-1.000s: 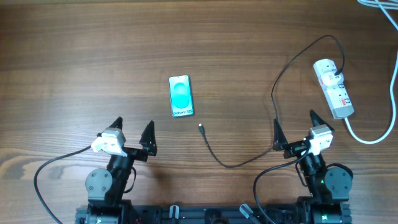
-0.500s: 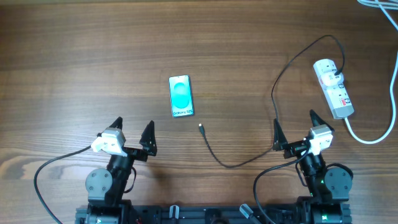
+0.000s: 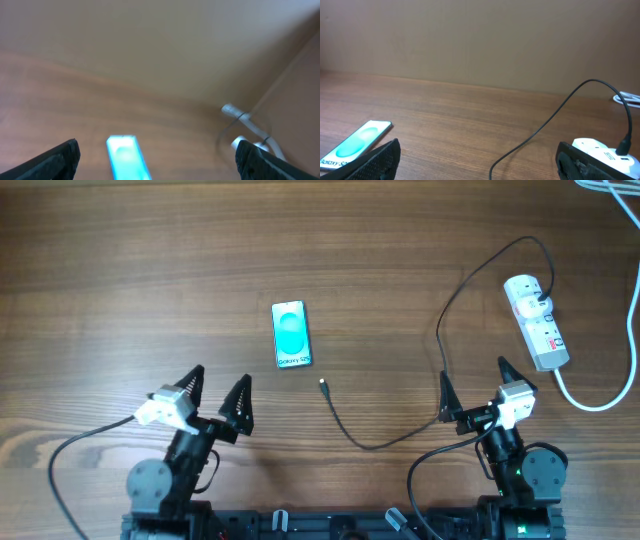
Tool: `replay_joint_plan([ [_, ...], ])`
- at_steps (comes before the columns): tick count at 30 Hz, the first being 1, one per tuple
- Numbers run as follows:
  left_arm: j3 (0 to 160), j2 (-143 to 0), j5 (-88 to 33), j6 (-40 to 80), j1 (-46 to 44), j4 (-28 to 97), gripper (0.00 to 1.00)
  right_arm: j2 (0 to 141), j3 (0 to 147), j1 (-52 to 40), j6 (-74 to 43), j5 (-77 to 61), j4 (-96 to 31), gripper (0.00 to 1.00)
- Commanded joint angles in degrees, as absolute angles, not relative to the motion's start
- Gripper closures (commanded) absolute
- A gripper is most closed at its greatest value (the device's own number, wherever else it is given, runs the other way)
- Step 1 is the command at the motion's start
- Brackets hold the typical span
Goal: Plug charger to phone and switch on socket
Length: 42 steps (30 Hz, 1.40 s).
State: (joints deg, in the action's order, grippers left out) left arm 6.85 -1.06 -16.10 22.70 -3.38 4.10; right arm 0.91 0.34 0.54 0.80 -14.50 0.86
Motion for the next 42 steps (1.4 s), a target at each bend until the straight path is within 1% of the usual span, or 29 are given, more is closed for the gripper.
replay_joint_plan([
  [1,20.84,-5.02,-18.83,26.2,-3.01,10.33,0.0,0.8,0.3,0.71,1.34,-13.52,1.02,0.0],
  [4,34.28,-14.04,-22.13,25.93,-3.01,18.74,0.0,0.8,0.3,0.71,1.37,-13.52,1.02,0.0],
  [8,55.46,-31.94,-29.54,25.93,-3.01,33.89,0.0,0.8,0.3,0.71,1.39,-13.54,1.02,0.0],
  [10,68.1,-43.07,-31.07,25.91,-3.29,46.37,0.0,0.8,0.3,0.71,1.34,-13.54,1.02,0.0],
  [13,82.78,-58.74,-31.03,25.91,-4.8,63.9,0.0,0.82,0.3,0.71,1.37,-13.54,1.02,0.0],
  [15,85.69,-63.83,-31.03,25.91,-5.41,67.9,0.0,0.82,0.3,0.71,1.37,-13.52,1.02,0.0],
  [22,86.17,-78.56,-31.0,25.98,-6.17,70.04,0.0,0.82,0.3,0.71,1.37,-13.52,1.02,0.0],
  [29,86.15,-84.42,-30.89,25.96,-6.15,69.93,0.0,0.8,0.3,0.71,1.37,-13.54,1.02,0.0],
  [33,86.15,-84.55,-27.16,25.96,-6.17,69.49,0.0,0.8,0.3,0.71,1.37,-13.52,1.02,0.0],
  [35,86.15,-84.55,-25.34,25.96,-6.35,69.91,0.02,0.8,0.3,0.71,1.37,-13.52,1.02,0.0],
  [36,86.15,-84.55,-24.16,25.98,-6.7,70.26,0.07,0.82,0.3,0.71,1.39,-13.52,1.02,0.0],
  [39,85.93,-84.55,-20.45,25.98,-8.34,71.46,0.15,0.82,0.3,0.71,1.37,-13.54,1.02,0.0],
  [40,85.36,-84.55,-18.59,26.02,-9.5,71.44,0.16,0.82,0.3,0.71,1.37,-13.54,1.02,0.0],
  [42,84.09,-84.77,-15.97,26.83,-11.62,71.18,0.15,0.82,0.3,0.71,1.39,-13.52,1.02,0.0],
])
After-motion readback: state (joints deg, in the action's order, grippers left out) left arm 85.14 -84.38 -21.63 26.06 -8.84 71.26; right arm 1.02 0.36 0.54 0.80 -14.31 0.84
